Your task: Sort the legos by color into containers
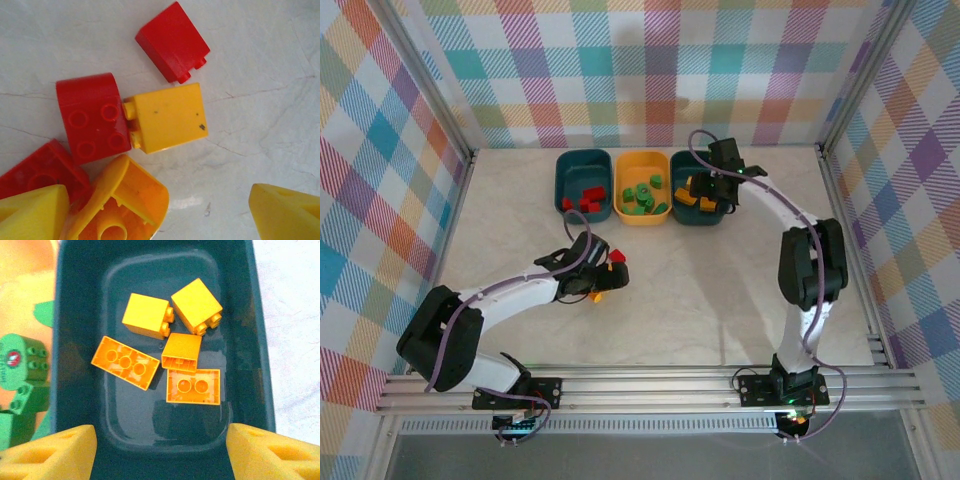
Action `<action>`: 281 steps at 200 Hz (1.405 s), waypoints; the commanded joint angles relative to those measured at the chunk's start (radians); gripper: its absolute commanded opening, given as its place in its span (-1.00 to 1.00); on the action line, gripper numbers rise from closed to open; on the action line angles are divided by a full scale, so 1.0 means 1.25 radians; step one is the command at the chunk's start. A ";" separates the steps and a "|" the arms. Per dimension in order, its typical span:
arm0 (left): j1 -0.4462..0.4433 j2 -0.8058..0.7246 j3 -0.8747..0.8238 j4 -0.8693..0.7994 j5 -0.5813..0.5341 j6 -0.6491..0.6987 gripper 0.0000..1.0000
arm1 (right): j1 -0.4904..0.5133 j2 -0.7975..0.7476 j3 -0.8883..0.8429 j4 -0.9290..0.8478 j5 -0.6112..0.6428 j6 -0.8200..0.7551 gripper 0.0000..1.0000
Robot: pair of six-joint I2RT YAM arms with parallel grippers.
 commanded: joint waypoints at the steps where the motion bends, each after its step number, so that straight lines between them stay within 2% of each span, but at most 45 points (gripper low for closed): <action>1: -0.027 -0.032 -0.019 0.013 0.016 -0.015 0.85 | 0.006 -0.052 -0.046 0.049 -0.022 0.018 0.39; 57: -0.073 -0.017 -0.015 0.018 0.021 -0.034 0.85 | 0.007 -0.079 -0.106 0.064 -0.045 0.032 0.40; 81: -0.080 0.030 0.026 -0.083 -0.057 -0.050 0.84 | 0.008 -0.112 -0.151 0.083 -0.054 0.043 0.40; 119: -0.080 0.082 0.052 -0.137 -0.119 -0.067 0.81 | 0.025 -0.192 -0.251 0.109 -0.083 0.060 0.39; 138: -0.080 0.113 0.056 -0.112 -0.099 -0.068 0.62 | 0.043 -0.248 -0.327 0.135 -0.093 0.070 0.39; 160: -0.085 0.126 0.060 -0.073 -0.073 -0.058 0.05 | 0.049 -0.322 -0.433 0.177 -0.109 0.099 0.39; 179: -0.096 0.129 0.085 -0.079 -0.080 -0.041 -0.19 | 0.049 -0.391 -0.531 0.196 -0.081 0.114 0.39; 226: -0.140 0.126 0.158 -0.092 -0.068 -0.018 -0.35 | 0.049 -0.566 -0.734 0.210 0.046 0.172 0.39; 244: -0.145 0.155 0.222 -0.088 -0.046 0.001 -0.39 | 0.042 -0.615 -0.809 0.222 0.114 0.231 0.51; 262: -0.137 0.228 0.323 -0.068 -0.034 0.011 -0.45 | 0.033 -0.622 -0.846 0.222 0.104 0.277 0.52; 281: -0.137 0.325 0.451 -0.039 -0.034 0.038 -0.46 | 0.034 -0.630 -0.868 0.239 0.039 0.292 0.53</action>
